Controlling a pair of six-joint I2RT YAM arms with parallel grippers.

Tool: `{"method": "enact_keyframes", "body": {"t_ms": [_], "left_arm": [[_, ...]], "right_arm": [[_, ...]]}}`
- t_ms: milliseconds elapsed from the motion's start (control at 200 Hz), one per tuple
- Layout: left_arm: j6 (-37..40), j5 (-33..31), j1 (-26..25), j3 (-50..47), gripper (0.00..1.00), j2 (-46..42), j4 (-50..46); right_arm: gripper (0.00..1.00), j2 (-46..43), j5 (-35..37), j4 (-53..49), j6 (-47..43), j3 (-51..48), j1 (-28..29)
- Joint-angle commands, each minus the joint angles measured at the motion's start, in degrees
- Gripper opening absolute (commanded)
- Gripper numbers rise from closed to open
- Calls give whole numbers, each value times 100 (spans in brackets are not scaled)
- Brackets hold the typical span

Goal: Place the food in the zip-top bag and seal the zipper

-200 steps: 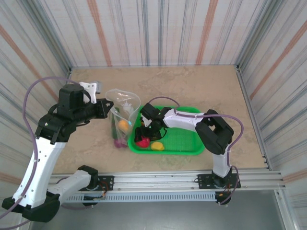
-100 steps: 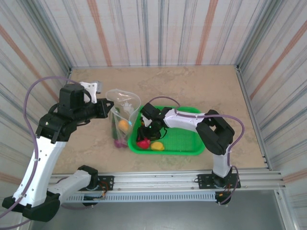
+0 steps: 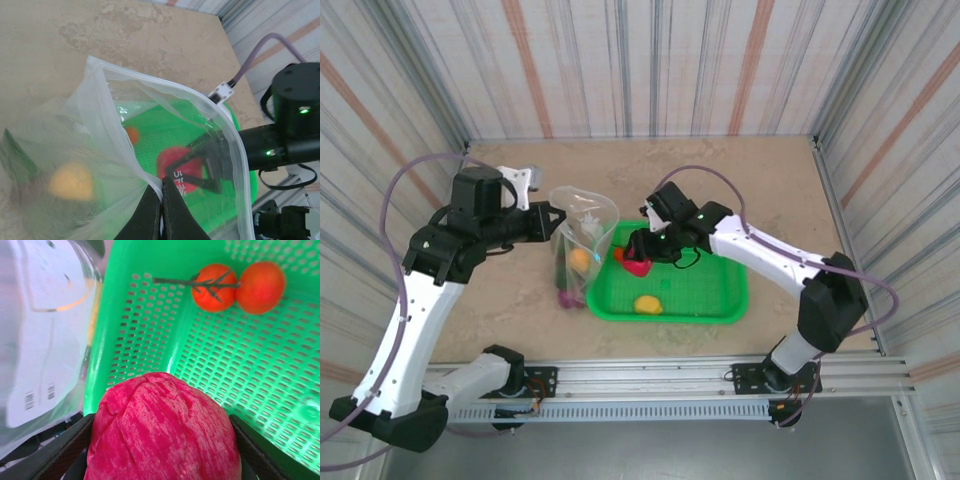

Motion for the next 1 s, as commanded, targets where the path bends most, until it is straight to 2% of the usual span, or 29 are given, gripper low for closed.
{"method": "enact_keyframes", "body": {"t_ms": [0, 301, 596, 791, 997], "left_arm": [[-33, 420, 23, 180, 0, 31, 133], [-175, 932, -16, 213, 0, 271, 232], [-412, 1312, -30, 290, 0, 318, 432], [-429, 1492, -30, 261, 0, 393, 477], [-385, 1593, -30, 232, 0, 348, 521]], "right_arm": [[53, -481, 340, -644, -149, 239, -187], [54, -1052, 882, -1745, -470, 1907, -314], [54, -510, 933, -2183, -556, 3731, 351], [54, -72, 934, -2157, -535, 4153, 752], [51, 306, 910, -2141, -435, 4218, 833]]}}
